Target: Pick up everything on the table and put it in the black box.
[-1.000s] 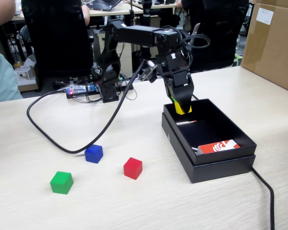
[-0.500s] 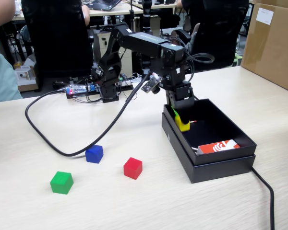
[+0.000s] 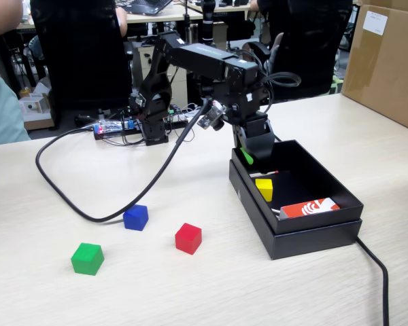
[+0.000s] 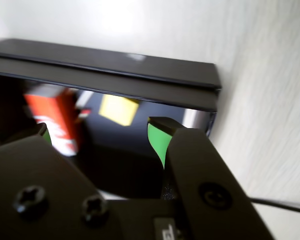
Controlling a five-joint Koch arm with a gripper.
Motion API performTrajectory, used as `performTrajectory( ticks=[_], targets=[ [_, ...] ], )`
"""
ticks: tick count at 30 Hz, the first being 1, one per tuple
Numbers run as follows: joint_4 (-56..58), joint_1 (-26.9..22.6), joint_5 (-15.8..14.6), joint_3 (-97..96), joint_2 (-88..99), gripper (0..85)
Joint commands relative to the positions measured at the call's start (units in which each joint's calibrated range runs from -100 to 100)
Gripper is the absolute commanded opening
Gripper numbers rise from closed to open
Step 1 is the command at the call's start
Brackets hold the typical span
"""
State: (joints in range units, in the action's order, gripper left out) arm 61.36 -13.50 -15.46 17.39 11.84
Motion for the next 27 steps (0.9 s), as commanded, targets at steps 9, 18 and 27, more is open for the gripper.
performTrajectory(
  ticks=[9,18,27],
  targets=[
    [1.57,12.01,8.21,-8.87,25.62,44.4],
    [-3.52,20.17,11.97,-19.93,14.15,45.3],
    [-5.16,22.22,12.31,-14.22,0.95,45.2]
  ],
)
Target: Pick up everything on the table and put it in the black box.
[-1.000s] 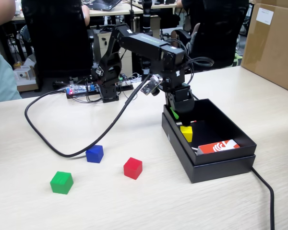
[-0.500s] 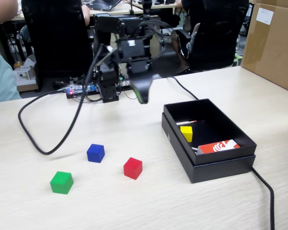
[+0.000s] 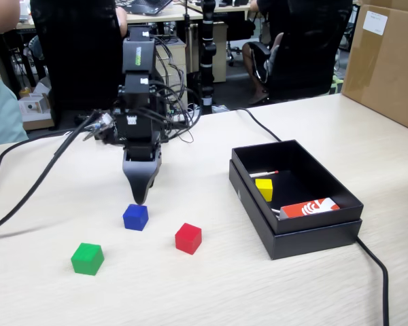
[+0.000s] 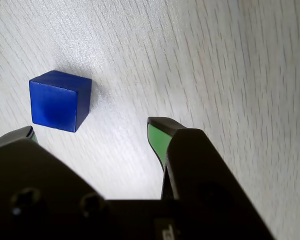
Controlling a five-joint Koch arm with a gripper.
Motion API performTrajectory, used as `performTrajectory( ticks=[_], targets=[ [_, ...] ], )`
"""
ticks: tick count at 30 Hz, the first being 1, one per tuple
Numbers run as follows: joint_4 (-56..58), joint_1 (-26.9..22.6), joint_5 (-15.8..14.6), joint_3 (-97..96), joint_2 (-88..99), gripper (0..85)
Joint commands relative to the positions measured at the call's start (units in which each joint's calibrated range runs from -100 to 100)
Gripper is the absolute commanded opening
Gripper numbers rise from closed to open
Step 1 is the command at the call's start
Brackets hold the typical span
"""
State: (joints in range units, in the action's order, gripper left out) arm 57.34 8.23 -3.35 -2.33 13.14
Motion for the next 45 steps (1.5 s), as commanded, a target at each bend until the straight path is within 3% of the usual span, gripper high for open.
performTrajectory(
  ticks=[1,13,18,19,20,24,29,34,38,40,45],
  targets=[
    [-1.57,0.59,0.24,5.86,-1.03,45.2],
    [-2.26,1.71,0.68,12.48,-11.70,44.0],
    [-2.26,2.00,0.63,14.02,-14.46,28.1],
    [-2.26,2.05,0.59,14.30,-14.57,16.1],
    [-2.26,2.05,0.54,14.39,-14.34,11.2],
    [-2.26,1.27,0.54,12.30,-7.12,8.0],
    [-2.00,-4.15,-0.39,3.69,13.54,8.1],
    [0.16,-13.97,-2.10,1.69,25.93,8.1],
    [0.59,-19.05,-2.78,6.50,25.24,8.1],
    [2.92,-22.22,-3.03,17.83,16.06,8.1],
    [4.22,-24.13,-2.69,27.89,4.13,8.1]
  ],
)
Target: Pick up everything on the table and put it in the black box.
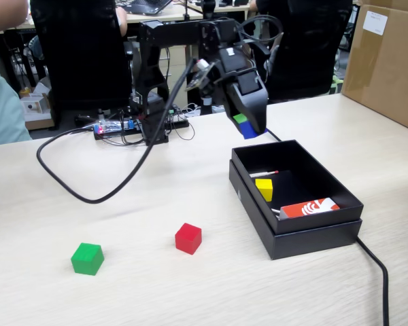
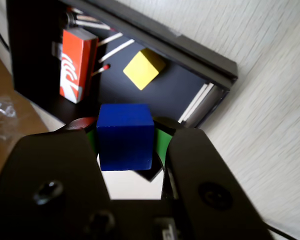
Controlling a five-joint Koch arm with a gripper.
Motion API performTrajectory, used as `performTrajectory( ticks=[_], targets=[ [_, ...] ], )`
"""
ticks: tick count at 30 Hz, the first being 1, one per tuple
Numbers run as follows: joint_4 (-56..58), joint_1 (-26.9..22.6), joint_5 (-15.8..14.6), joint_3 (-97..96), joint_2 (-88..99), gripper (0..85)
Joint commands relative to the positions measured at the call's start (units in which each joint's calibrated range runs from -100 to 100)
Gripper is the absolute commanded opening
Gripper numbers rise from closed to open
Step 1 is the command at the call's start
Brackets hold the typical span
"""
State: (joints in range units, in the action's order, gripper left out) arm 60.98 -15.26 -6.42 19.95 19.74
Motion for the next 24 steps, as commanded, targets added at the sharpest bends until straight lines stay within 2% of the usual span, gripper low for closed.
performTrajectory(
  ticks=[1,15,18,22,24],
  targets=[
    [0.58,-0.93,0.49,6.89,-4.31,8.1],
    [0.58,-2.98,0.29,11.61,-27.72,8.9],
    [0.67,-3.03,0.20,10.88,-28.98,15.4],
    [0.67,-3.08,0.15,9.25,-27.14,29.0],
    [0.67,-2.88,0.15,8.16,-24.73,31.5]
  ],
)
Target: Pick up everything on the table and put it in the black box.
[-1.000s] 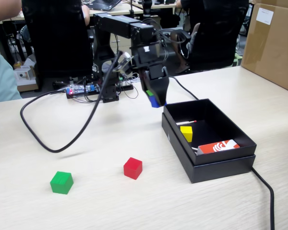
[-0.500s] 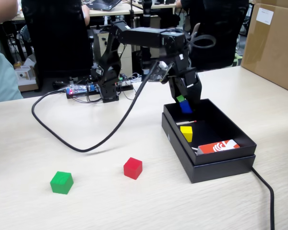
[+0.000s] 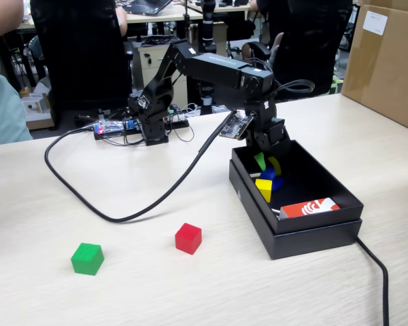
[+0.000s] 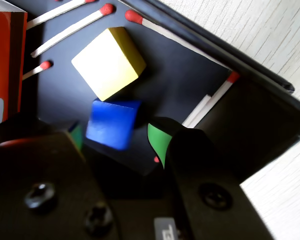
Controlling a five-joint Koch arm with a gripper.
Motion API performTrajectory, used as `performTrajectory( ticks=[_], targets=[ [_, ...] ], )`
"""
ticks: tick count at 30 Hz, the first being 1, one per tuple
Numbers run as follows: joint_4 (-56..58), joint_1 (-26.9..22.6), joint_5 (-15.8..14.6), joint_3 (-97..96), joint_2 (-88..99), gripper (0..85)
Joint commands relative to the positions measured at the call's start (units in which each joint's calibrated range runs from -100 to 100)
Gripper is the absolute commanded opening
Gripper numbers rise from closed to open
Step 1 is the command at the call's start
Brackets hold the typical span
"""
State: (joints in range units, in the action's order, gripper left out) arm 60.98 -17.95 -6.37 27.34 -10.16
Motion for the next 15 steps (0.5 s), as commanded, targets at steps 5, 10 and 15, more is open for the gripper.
performTrajectory(
  ticks=[5,10,15],
  targets=[
    [0.75,1.56,0.10,-3.59,15.61,38.6],
    [0.67,5.71,1.17,-7.48,28.92,39.4],
    [0.75,11.48,4.54,-10.02,37.87,39.5]
  ],
)
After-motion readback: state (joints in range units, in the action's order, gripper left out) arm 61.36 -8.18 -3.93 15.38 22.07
